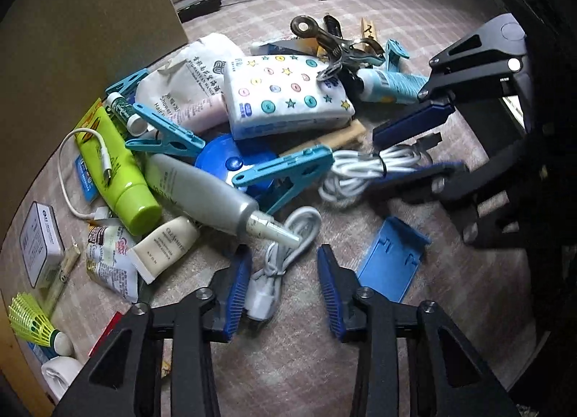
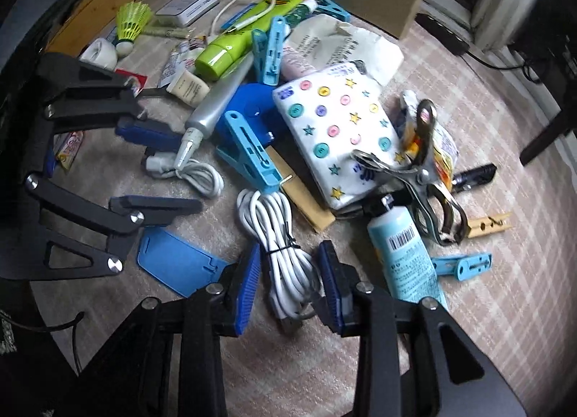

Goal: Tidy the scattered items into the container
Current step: 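Grasp the white USB cable with the left gripper while the right gripper grasps the white coiled cable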

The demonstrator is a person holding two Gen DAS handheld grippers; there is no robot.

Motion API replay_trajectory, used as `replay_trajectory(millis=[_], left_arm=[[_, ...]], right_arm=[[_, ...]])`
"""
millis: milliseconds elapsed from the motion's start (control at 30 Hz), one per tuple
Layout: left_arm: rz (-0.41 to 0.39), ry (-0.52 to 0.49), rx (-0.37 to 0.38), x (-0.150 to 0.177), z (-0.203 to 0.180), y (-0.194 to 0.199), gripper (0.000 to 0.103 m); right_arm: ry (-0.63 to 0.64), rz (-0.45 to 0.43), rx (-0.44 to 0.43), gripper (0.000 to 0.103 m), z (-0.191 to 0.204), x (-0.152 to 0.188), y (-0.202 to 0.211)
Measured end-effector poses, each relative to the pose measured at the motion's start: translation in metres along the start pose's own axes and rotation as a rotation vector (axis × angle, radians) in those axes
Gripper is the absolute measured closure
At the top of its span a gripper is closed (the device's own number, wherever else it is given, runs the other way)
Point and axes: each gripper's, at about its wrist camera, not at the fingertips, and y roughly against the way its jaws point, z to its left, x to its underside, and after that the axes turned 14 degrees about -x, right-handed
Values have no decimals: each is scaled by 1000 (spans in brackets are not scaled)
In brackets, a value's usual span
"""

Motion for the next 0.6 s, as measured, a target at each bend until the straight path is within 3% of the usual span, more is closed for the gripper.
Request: replay_trajectory(millis=[67,467,600], left_arm=[[1,14,-7,4,1,1,88],[6,177,37,28,7,20,91],[-29,221,57,33,7,42,91]], right_arm=[[-26,-14,-4,77,-5,4,4],[-173,-111,-34,81,-13,36,30],[-228,-182,-54,81,-2,65,50]])
